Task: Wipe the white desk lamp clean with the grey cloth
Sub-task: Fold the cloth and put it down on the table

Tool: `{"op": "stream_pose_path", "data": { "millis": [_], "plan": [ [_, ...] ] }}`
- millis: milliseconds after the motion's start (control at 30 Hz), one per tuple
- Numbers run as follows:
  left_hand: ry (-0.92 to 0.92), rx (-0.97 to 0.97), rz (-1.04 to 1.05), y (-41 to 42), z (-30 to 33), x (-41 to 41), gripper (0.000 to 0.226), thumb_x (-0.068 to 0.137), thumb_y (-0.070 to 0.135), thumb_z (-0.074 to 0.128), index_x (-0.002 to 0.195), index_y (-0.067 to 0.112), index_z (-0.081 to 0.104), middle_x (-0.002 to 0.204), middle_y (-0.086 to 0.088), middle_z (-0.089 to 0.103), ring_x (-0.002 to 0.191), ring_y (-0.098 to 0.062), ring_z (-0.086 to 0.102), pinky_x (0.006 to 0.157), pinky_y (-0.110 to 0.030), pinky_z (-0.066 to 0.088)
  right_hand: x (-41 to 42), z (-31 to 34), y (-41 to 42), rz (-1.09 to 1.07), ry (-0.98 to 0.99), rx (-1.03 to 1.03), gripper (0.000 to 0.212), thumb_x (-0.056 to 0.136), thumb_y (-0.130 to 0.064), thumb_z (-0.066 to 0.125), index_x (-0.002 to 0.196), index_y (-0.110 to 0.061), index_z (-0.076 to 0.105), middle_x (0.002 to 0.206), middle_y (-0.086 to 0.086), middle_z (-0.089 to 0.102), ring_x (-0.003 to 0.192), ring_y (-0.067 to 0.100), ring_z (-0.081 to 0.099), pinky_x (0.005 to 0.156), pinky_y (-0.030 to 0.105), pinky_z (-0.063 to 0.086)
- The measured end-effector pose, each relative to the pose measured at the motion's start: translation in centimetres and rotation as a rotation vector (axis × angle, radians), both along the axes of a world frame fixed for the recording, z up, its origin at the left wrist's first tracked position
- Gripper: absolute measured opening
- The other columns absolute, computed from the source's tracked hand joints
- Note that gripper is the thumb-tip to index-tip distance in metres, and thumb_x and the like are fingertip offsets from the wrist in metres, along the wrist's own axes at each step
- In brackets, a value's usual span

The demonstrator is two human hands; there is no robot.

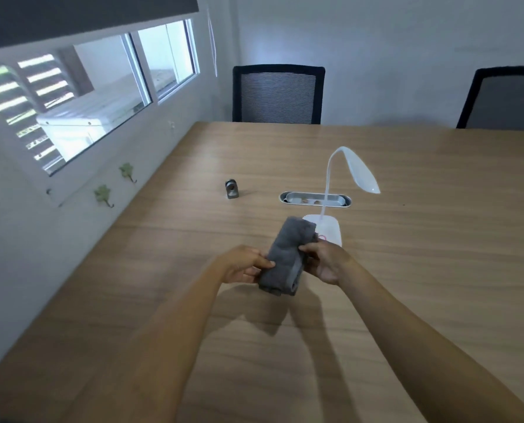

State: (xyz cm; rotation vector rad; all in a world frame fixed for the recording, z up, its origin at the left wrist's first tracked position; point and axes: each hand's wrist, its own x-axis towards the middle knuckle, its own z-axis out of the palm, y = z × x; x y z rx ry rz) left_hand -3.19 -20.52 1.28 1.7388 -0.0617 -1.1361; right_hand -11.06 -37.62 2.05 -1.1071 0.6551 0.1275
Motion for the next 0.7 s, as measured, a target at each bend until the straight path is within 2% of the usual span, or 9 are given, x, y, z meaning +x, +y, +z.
{"op": "stream_pose_path", "data": {
  "millis": [67, 200, 333, 433, 467, 533, 600, 633, 700],
  "plan": [
    [0.0, 0.033, 0.06, 3.2, -0.1, 0.4, 0.013, 0.089, 0.01, 0.061, 0.078, 0.017, 0.059, 0.087, -0.001, 0.066, 0.08, -0.012, 0.063, 0.061, -0.019, 0.056, 1.6, -0.6, 3.0, 0.059, 0.04, -0.035, 0.026, 0.092, 0.005, 0.046, 0.082, -0.016, 0.056, 0.072, 0.007, 0.058, 0.059, 0.017, 0.059, 0.057, 0.028, 0.051],
    [0.003, 0.076, 0.136, 8.5, -0.8, 0.8, 0.009, 0.09, 0.009, 0.059, 0.083, 0.013, 0.061, 0.09, -0.002, 0.066, 0.083, -0.012, 0.062, 0.067, -0.023, 0.057, 4.3, -2.0, 8.0, 0.144, 0.103, -0.092, 0.021, 0.09, 0.006, 0.049, 0.079, -0.011, 0.056, 0.068, 0.009, 0.054, 0.059, 0.019, 0.052, 0.055, 0.028, 0.05],
    [-0.002, 0.159, 0.237, 14.3, -1.5, 1.0, 0.005, 0.09, 0.013, 0.062, 0.088, 0.008, 0.064, 0.107, -0.01, 0.067, 0.096, -0.022, 0.065, 0.09, -0.035, 0.054, 6.8, -3.5, 13.7, 0.228, 0.163, -0.123, 0.024, 0.091, 0.003, 0.05, 0.071, -0.01, 0.054, 0.065, 0.01, 0.045, 0.056, 0.019, 0.046, 0.06, 0.031, 0.049],
    [-0.038, 0.215, 0.355, 17.4, -2.3, 0.8, 0.028, 0.088, 0.011, 0.064, 0.112, -0.003, 0.062, 0.121, -0.016, 0.066, 0.107, -0.027, 0.065, 0.084, -0.035, 0.054, 8.0, -4.5, 17.3, 0.292, 0.194, -0.15, 0.028, 0.092, 0.002, 0.048, 0.067, -0.011, 0.051, 0.065, 0.008, 0.047, 0.057, 0.017, 0.047, 0.057, 0.026, 0.044],
    [-0.062, 0.25, 0.379, 18.2, -2.6, 0.7, 0.032, 0.087, 0.011, 0.065, 0.115, -0.004, 0.06, 0.122, -0.018, 0.066, 0.103, -0.026, 0.066, 0.082, -0.034, 0.055, 8.3, -4.8, 18.3, 0.305, 0.203, -0.157, 0.029, 0.091, 0.003, 0.047, 0.065, -0.011, 0.05, 0.065, 0.007, 0.047, 0.057, 0.017, 0.047, 0.058, 0.025, 0.044],
    [-0.138, 0.345, 0.378, 19.3, -3.0, 0.6, 0.034, 0.086, 0.012, 0.066, 0.114, -0.006, 0.06, 0.114, -0.021, 0.067, 0.083, -0.023, 0.064, 0.07, -0.029, 0.056, 8.7, -5.5, 19.7, 0.31, 0.221, -0.16, 0.032, 0.089, 0.006, 0.045, 0.063, -0.01, 0.048, 0.065, 0.007, 0.047, 0.059, 0.015, 0.048, 0.068, 0.028, 0.049],
    [-0.253, 0.485, 0.291, 20.0, -3.2, 0.7, 0.039, 0.084, 0.017, 0.067, 0.111, -0.01, 0.061, 0.096, -0.021, 0.066, 0.065, -0.02, 0.059, 0.05, -0.02, 0.053, 8.8, -5.8, 20.6, 0.326, 0.233, -0.14, 0.032, 0.091, 0.008, 0.041, 0.064, -0.008, 0.048, 0.068, 0.007, 0.049, 0.061, 0.015, 0.049, 0.086, 0.031, 0.052],
    [-0.3, 0.546, 0.241, 20.3, -3.4, 0.8, 0.04, 0.083, 0.02, 0.068, 0.109, -0.011, 0.063, 0.092, -0.02, 0.066, 0.062, -0.02, 0.059, 0.048, -0.02, 0.051, 8.8, -6.0, 20.9, 0.329, 0.239, -0.128, 0.032, 0.093, 0.007, 0.039, 0.065, -0.007, 0.048, 0.069, 0.007, 0.049, 0.063, 0.015, 0.051, 0.095, 0.032, 0.05],
    [-0.365, 0.652, 0.136, 20.5, -3.4, 0.9, 0.041, 0.081, 0.024, 0.068, 0.104, -0.01, 0.065, 0.094, -0.021, 0.067, 0.071, -0.025, 0.062, 0.064, -0.029, 0.055, 8.7, -6.3, 21.1, 0.325, 0.252, -0.106, 0.03, 0.095, 0.006, 0.037, 0.07, -0.006, 0.05, 0.072, 0.007, 0.051, 0.078, 0.021, 0.058, 0.107, 0.034, 0.042]
  ]
}}
